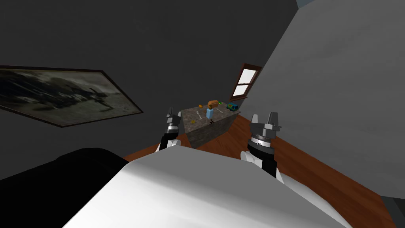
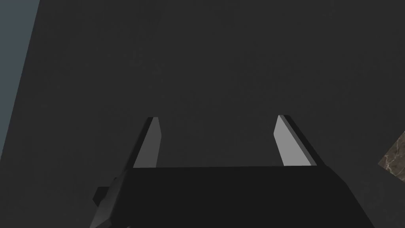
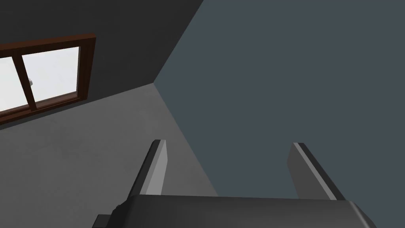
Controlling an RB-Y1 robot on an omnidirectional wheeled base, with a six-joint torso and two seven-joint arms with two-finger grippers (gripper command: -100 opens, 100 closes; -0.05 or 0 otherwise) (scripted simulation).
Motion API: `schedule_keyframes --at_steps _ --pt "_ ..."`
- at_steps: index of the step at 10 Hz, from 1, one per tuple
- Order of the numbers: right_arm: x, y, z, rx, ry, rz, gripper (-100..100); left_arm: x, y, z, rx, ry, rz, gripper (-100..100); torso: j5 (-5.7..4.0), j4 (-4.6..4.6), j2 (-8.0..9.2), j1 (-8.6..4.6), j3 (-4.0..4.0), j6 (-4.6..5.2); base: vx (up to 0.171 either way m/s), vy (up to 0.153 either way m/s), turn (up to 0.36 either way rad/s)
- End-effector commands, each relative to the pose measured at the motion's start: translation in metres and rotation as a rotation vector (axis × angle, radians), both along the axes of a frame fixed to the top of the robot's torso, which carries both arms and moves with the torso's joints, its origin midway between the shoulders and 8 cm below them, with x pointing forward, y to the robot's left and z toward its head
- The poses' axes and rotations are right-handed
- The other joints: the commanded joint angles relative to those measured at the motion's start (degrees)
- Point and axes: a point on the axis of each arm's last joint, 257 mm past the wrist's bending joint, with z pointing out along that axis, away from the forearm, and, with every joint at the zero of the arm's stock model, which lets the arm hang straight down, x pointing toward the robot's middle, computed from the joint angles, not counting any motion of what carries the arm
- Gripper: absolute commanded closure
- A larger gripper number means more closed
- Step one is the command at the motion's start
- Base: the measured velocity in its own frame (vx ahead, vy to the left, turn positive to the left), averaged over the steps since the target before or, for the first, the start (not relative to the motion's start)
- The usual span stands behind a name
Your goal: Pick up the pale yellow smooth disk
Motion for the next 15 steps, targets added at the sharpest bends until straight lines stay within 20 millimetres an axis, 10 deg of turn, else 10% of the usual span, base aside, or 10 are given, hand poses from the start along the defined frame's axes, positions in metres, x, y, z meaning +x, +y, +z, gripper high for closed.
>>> schedule_keyframes --at_steps 1,15 --pt "0.0 0.0 0.0 0.0 0.0 0.0 0 0.001 0.0 -0.004 0.027 0.023 -0.016 -100 0.0 0.0 0.0 0.0 0.0 0.0 -0.004 -0.016 -0.079" --pt "0.0 0.0 0.0 0.0 0.0 0.0 0 -0.006 0.075 -0.099 0.119 0.5 -0.044 -100 -0.03 -0.01 -0.07 -0.11 -0.04 0.01 0.013 -0.046 -0.167"
